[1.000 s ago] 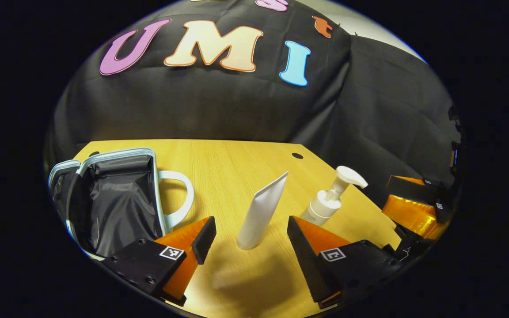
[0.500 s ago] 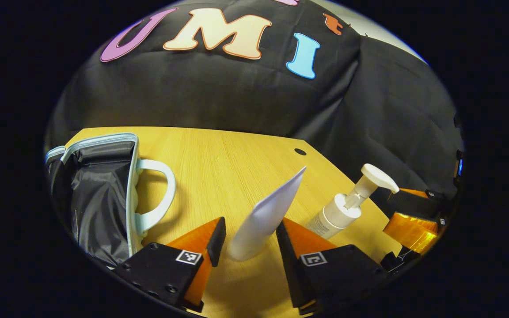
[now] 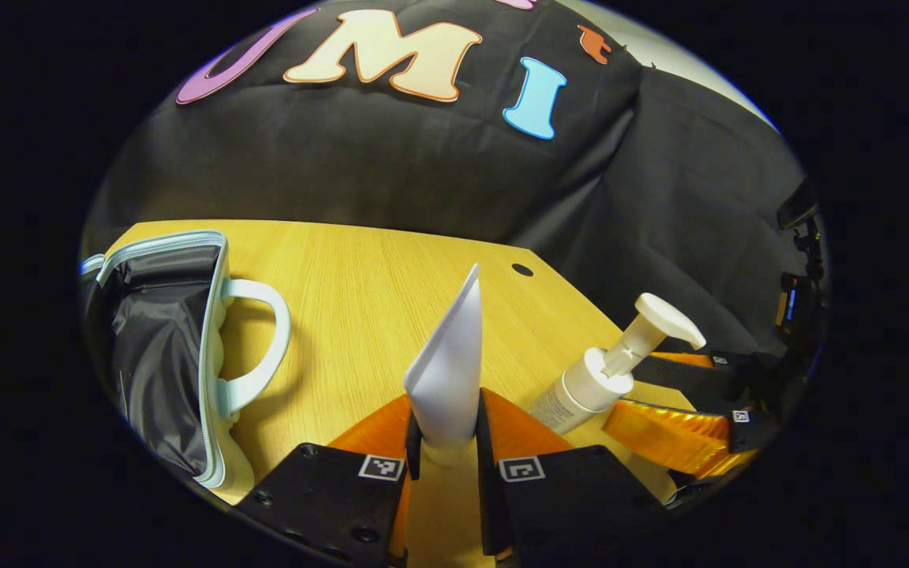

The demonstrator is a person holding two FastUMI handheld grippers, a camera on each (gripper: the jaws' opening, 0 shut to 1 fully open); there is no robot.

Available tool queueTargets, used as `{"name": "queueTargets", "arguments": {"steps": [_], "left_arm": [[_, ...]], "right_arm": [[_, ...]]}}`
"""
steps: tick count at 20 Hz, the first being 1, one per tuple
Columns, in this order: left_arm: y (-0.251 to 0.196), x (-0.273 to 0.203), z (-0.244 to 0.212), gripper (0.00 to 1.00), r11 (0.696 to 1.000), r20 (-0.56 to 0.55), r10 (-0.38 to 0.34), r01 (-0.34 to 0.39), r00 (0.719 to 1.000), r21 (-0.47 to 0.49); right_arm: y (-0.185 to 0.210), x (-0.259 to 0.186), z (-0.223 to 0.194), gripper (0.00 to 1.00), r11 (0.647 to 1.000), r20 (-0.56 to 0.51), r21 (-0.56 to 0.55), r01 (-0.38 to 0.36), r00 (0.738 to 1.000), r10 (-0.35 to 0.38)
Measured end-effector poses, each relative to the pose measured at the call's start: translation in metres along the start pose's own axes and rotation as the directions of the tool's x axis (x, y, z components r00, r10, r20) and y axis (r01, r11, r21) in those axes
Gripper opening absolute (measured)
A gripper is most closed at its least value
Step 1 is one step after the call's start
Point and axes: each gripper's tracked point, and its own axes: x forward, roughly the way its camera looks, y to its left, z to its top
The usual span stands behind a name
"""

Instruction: First open the suitcase, pack the skin care products into it, and then close the suitcase.

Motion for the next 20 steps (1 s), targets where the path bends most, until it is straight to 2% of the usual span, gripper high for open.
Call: {"name": "queueTargets", "arguments": {"steps": [5, 6, 8, 13, 16, 17, 20], "left_arm": [[0.011, -0.021, 0.018, 0.29, 0.999, 0.034, 0.041, -0.041, 0.999, -0.025], [0.015, -0.026, 0.022, 0.31, 0.998, 0.044, 0.054, -0.052, 0.998, -0.041], [0.025, -0.04, 0.031, 0.29, 0.994, 0.07, 0.084, -0.079, 0.994, -0.073], [0.046, -0.078, 0.05, 0.29, 0.978, 0.121, 0.139, -0.117, 0.983, -0.174], [0.063, -0.102, 0.058, 0.26, 0.972, 0.137, 0.162, -0.134, 0.977, -0.192], [0.069, -0.11, 0.059, 0.29, 0.971, 0.135, 0.167, -0.139, 0.977, -0.195], [0.091, -0.131, 0.066, 0.29, 0.973, 0.119, 0.166, -0.143, 0.979, -0.181]], "right_arm": [[0.01, 0.016, -0.012, 0.98, 0.998, -0.051, 0.026, -0.052, 0.997, 0.054], [0.012, 0.02, -0.014, 0.97, 0.998, -0.062, 0.03, -0.061, 0.996, 0.063], [0.016, 0.026, -0.02, 0.89, 0.997, -0.09, 0.036, -0.074, 0.993, 0.077], [0.015, 0.037, -0.023, 0.65, 0.995, -0.105, 0.073, -0.064, 0.992, 0.072], [0.012, 0.035, -0.021, 0.65, 0.996, -0.116, 0.084, -0.03, 0.992, 0.04], [0.012, 0.033, -0.021, 0.63, 0.996, -0.12, 0.084, -0.014, 0.993, 0.024], [0.015, 0.027, -0.023, 0.61, 0.998, -0.145, 0.058, 0.026, 0.989, -0.018]]}}
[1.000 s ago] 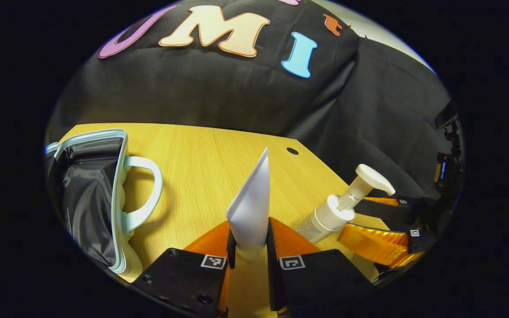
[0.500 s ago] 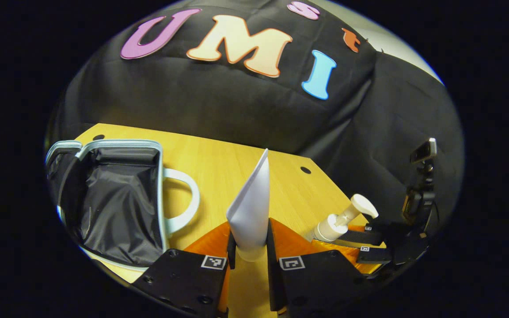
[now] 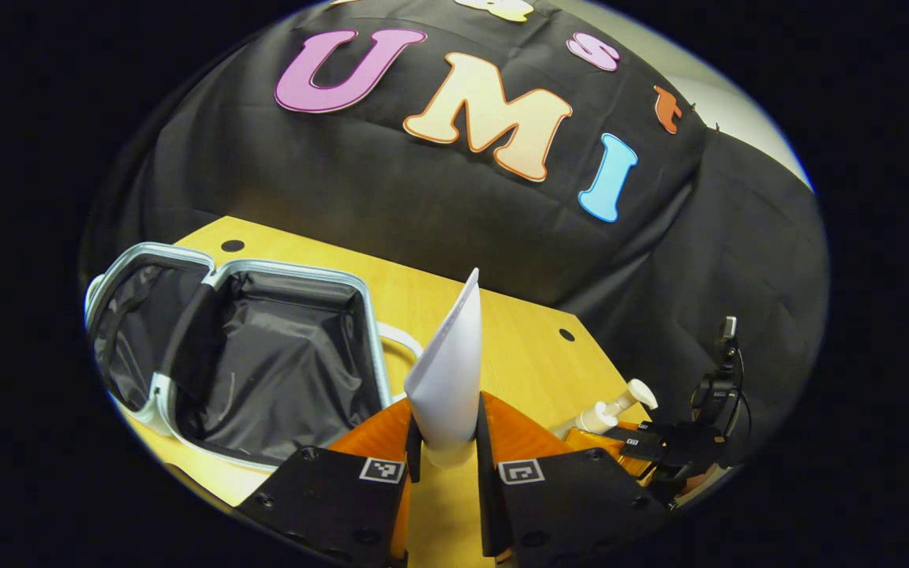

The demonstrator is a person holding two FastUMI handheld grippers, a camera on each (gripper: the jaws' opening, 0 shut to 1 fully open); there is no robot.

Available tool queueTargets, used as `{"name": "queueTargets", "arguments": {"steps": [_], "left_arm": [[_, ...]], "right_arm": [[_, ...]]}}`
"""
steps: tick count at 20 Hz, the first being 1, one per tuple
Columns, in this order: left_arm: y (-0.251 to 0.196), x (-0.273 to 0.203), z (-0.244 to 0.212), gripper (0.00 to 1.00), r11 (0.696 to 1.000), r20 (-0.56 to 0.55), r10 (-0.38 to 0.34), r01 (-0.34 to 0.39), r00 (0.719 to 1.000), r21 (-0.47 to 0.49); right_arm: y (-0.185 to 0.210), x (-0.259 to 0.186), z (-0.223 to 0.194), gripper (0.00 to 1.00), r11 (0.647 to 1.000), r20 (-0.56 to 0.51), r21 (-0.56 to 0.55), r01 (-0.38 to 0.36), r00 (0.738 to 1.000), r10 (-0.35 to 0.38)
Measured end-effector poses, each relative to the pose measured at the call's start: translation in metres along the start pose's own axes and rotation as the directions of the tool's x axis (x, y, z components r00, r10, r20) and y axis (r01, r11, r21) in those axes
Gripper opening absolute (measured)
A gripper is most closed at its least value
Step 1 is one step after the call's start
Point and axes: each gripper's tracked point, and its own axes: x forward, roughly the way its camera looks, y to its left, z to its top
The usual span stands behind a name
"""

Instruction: First open the suitcase, pack the skin care products into it, and then close the suitcase.

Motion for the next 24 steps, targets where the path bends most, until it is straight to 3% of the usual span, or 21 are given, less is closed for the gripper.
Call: {"name": "queueTargets", "arguments": {"steps": [7, 11, 16, 19, 24], "left_arm": [[0.07, -0.03, 0.029, 0.26, 0.996, -0.11, -0.047, 0.055, 0.993, 0.068], [0.115, -0.034, 0.031, 0.31, 0.996, -0.178, -0.031, 0.044, 0.984, 0.071], [0.145, -0.028, 0.011, 0.26, 0.999, -0.27, -0.034, 0.044, 0.962, 0.03], [0.154, -0.025, 0.007, 0.27, 0.999, -0.295, -0.035, 0.037, 0.955, -0.001], [0.17, -0.02, -0.003, 0.31, 1.0, -0.349, -0.015, 0.016, 0.937, 0.001]], "right_arm": [[0.07, -0.031, 0.031, 0.61, 0.998, 0.001, 0.042, 0.053, 0.999, -0.053], [0.142, -0.039, 0.058, 0.61, 0.998, 0.004, 0.065, -0.023, 1.0, 0.023], [0.226, -0.016, 0.082, 0.59, 0.989, -0.01, 0.062, -0.136, 0.991, 0.136], [0.26, 0.006, 0.079, 0.61, 0.981, -0.049, 0.056, -0.188, 0.98, 0.191], [0.285, 0.04, 0.052, 0.59, 0.976, -0.161, 0.034, -0.214, 0.963, 0.216]]}}
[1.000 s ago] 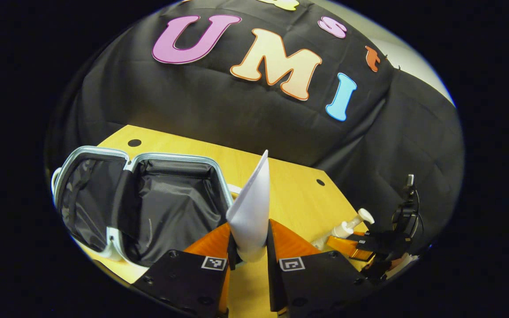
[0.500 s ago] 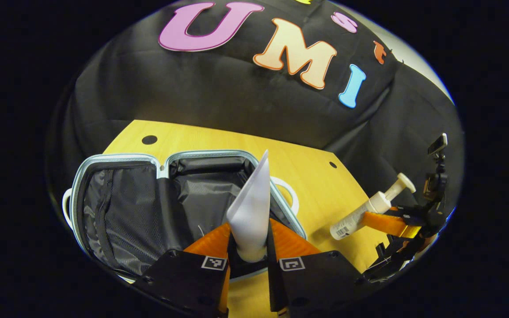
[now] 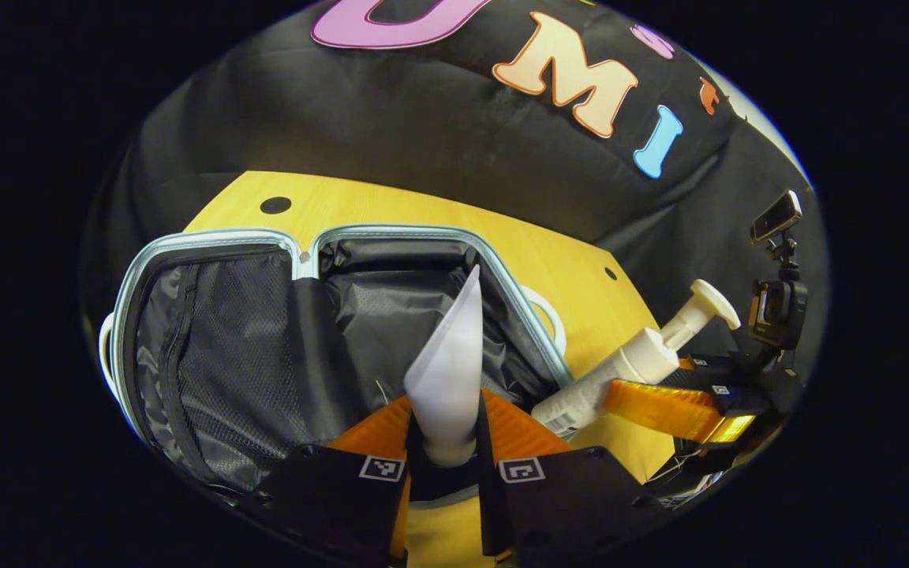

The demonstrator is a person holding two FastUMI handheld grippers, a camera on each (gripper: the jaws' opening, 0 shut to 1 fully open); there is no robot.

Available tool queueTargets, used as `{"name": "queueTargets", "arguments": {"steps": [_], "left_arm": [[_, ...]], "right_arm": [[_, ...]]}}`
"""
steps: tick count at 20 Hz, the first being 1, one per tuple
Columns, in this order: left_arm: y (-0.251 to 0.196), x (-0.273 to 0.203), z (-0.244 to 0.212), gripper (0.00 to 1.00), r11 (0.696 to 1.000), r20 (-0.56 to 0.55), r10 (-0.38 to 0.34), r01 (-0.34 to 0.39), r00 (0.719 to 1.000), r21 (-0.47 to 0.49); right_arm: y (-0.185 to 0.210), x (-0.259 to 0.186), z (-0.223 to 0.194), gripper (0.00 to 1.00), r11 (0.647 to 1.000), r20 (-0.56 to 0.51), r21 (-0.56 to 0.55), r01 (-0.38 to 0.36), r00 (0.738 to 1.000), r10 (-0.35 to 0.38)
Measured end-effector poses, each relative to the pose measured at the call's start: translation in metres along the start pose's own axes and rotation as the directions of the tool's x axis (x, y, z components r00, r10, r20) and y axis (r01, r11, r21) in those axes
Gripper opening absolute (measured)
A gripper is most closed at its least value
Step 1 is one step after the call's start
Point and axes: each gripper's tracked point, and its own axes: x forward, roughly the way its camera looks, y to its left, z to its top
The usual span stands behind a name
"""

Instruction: First open the suitcase, pack the skin care products into it, and then close the suitcase.

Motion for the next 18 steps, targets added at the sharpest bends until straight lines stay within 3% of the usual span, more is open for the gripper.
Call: {"name": "queueTargets", "arguments": {"steps": [2, 5, 6, 7, 8, 10, 11, 12, 14, 18], "left_arm": [[0.005, 0.002, 0.0, 0.29, 1.0, -0.004, 0.012, -0.012, 1.0, -0.007], [0.009, 0.004, 0.002, 0.33, 0.999, 0.008, 0.026, -0.026, 1.0, -0.032], [0.011, 0.003, 0.005, 0.39, 0.999, 0.017, 0.03, -0.03, 0.999, -0.036], [0.011, 0.002, 0.007, 0.35, 0.999, 0.03, 0.029, -0.028, 0.999, -0.042], [0.014, 0.002, 0.008, 0.47, 0.999, 0.039, 0.033, -0.032, 0.999, -0.044], [0.017, -0.002, 0.009, 0.72, 0.998, 0.047, 0.041, -0.04, 0.998, -0.04], [0.018, -0.004, 0.009, 0.7, 0.998, 0.055, 0.045, -0.043, 0.997, -0.043], [0.018, -0.007, 0.01, 0.81, 0.998, 0.065, 0.044, -0.041, 0.997, -0.046], [0.021, -0.019, 0.015, 0.86, 0.998, 0.1, 0.052, -0.049, 0.994, -0.04], [0.051, -0.062, 0.042, 0.86, 0.991, 0.24, 0.134, -0.125, 0.962, -0.051]], "right_arm": [[0.006, 0.011, -0.002, 0.58, 1.0, -0.013, -0.005, -0.01, 1.0, 0.009], [0.016, 0.019, 0.0, 0.58, 1.0, -0.018, 0.0, -0.025, 1.0, 0.025], [0.017, 0.025, -0.002, 0.65, 1.0, -0.018, 0.003, -0.026, 1.0, 0.026], [0.016, 0.023, -0.001, 0.79, 1.0, -0.015, 0.002, -0.019, 1.0, 0.019], [0.016, 0.021, 0.0, 0.8, 1.0, -0.013, -0.002, -0.022, 1.0, 0.022], [0.013, 0.021, 0.001, 0.96, 1.0, -0.006, -0.016, -0.01, 1.0, 0.01], [0.014, 0.019, 0.001, 0.95, 1.0, -0.001, -0.021, -0.004, 1.0, 0.004], [0.014, 0.017, 0.0, 0.96, 1.0, 0.003, -0.023, -0.005, 1.0, 0.005], [0.018, 0.015, 0.002, 0.98, 1.0, 0.019, -0.025, -0.013, 1.0, 0.013], [0.031, -0.001, 0.015, 0.98, 0.998, 0.084, -0.046, -0.043, 0.995, 0.047]]}}
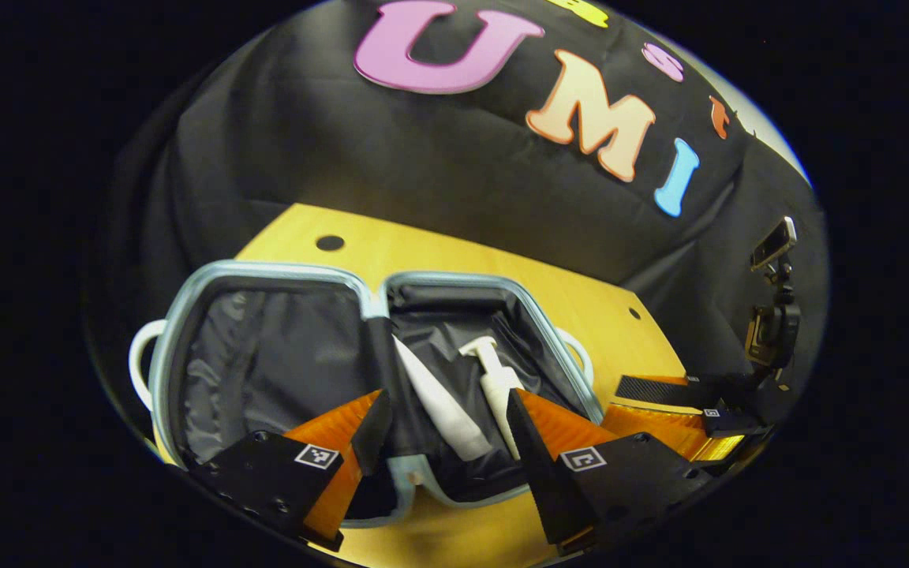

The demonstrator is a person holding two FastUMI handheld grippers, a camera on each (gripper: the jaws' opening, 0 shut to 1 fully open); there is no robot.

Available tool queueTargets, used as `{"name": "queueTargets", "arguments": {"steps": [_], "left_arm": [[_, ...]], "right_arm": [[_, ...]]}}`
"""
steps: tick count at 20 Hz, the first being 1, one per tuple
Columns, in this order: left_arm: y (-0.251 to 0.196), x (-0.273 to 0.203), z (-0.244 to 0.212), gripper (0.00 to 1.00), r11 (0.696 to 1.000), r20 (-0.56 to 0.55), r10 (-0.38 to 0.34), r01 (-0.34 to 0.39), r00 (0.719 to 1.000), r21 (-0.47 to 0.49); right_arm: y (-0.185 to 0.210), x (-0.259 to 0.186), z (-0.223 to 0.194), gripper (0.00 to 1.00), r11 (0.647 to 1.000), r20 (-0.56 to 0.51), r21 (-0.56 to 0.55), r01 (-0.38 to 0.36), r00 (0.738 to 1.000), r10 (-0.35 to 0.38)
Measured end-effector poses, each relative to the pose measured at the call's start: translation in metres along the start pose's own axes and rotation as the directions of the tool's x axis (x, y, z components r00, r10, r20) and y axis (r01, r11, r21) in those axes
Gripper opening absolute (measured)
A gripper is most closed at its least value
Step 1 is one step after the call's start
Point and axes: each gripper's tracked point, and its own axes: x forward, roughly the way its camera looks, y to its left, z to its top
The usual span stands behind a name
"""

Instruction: First open the suitcase, pack the skin care products into it, and then close the suitcase.

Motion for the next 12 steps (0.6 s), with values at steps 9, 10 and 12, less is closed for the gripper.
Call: {"name": "queueTargets", "arguments": {"steps": [9, 10, 12], "left_arm": [[0.131, -0.072, 0.026, 0.89, 0.957, 0.22, 0.284, -0.263, 0.933, -0.118], [0.147, -0.08, 0.025, 0.89, 0.945, 0.219, 0.323, -0.3, 0.921, -0.131], [0.17, -0.096, 0.03, 0.9, 0.923, 0.244, 0.377, -0.342, 0.893, -0.174]], "right_arm": [[0.018, -0.039, 0.026, 0.98, 0.999, 0.1, 0.004, -0.035, 0.994, 0.035], [0.017, -0.042, 0.03, 0.98, 0.999, 0.116, 0.005, -0.033, 0.993, 0.032], [0.018, -0.051, 0.041, 0.98, 0.999, 0.149, 0.02, -0.038, 0.988, 0.035]]}}
